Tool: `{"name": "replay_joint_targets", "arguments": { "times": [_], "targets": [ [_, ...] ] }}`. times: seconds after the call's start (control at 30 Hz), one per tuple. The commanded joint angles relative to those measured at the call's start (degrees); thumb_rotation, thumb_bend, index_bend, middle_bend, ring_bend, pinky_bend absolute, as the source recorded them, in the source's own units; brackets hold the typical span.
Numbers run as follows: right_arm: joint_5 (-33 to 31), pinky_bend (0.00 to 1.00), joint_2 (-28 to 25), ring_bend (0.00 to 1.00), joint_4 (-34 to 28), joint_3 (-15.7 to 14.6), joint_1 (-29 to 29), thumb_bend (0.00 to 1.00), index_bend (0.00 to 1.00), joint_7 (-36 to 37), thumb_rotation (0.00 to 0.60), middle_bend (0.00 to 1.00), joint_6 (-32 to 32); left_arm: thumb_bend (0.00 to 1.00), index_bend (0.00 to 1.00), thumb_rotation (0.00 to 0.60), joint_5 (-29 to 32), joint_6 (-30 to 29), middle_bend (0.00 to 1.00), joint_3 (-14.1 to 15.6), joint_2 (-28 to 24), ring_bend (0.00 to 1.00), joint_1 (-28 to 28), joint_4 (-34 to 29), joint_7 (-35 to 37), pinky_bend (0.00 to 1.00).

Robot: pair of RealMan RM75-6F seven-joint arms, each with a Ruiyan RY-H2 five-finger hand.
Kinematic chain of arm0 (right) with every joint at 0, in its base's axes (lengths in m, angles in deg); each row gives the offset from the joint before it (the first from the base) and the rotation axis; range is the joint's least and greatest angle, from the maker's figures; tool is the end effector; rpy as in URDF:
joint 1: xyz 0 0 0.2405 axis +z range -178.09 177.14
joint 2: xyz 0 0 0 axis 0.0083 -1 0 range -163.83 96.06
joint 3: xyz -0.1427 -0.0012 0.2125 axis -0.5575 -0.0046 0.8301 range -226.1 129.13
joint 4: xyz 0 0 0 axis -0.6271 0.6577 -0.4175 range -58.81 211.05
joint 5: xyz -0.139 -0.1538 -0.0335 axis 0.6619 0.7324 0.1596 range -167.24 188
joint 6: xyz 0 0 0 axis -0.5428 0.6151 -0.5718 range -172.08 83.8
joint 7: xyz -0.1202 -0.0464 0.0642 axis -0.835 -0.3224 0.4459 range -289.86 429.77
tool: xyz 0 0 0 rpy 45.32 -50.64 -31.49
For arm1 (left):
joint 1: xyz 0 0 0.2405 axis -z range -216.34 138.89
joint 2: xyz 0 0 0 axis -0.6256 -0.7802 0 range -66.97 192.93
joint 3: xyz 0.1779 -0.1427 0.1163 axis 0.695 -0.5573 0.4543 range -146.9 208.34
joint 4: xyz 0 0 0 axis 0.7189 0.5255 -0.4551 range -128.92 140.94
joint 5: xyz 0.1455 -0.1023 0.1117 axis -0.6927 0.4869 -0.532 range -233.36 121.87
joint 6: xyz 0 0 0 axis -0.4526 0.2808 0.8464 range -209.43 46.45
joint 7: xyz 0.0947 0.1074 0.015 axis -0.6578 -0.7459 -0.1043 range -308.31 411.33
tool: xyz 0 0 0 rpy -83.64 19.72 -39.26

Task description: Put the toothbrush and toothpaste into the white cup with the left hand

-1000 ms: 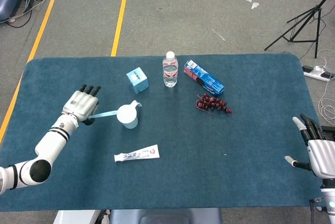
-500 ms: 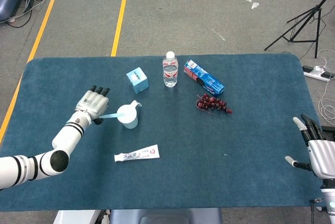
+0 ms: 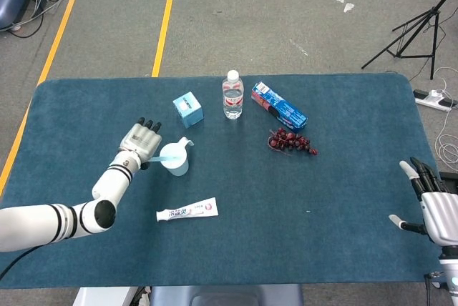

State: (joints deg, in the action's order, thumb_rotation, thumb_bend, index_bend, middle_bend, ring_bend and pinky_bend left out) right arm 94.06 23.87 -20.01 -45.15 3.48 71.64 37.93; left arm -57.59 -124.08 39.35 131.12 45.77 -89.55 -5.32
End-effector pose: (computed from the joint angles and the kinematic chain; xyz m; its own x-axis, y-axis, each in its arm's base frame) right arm -0.3157 -0.1771 0.1849 0.4035 -0.0490 0.9137 -0.9131 0.0432 0.4056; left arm -0.0855 0.4123 0.0628 0.8564 0.3893 0.3391 0.4840 -0.3771 -0.7896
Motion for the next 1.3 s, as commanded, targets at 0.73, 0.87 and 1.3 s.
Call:
{"name": "replay_joint_targets", "arguments": {
  "times": [0.73,0.87,1.3],
  "targets": [
    [0.1,0.26,0.1,0.00,-0.2,-0.4,0.2,0.00,0.01,-0.4,0.600,0.00,-0.7,0.35,0.16,0.600,1.2,-0.8,0.00,1.0,2.1,0.00,4.0,0.6,1.8,0.00],
    [0.1,0.26,0.2,0.00,-0.3,-0.4,0.2,0.00,0.01,-0.6,0.600,0.00,-0.7,0.35,0.08,0.600,-2.4,-3.1,0.00,-0.7,-1.0,0.00,2.3,-3.9,5.7,0.00],
    [0.2,0.26,1.1,0.00,-0.3,-0.7,0.3,0.00,0.01,-2.5,0.600,0.00,-0.9,0.35,0.00,0.600,-23.3,-13.5,0.00,-4.1,-12.0,0.00,-8.4,-22.8,17.1,0.00]
  ]
}}
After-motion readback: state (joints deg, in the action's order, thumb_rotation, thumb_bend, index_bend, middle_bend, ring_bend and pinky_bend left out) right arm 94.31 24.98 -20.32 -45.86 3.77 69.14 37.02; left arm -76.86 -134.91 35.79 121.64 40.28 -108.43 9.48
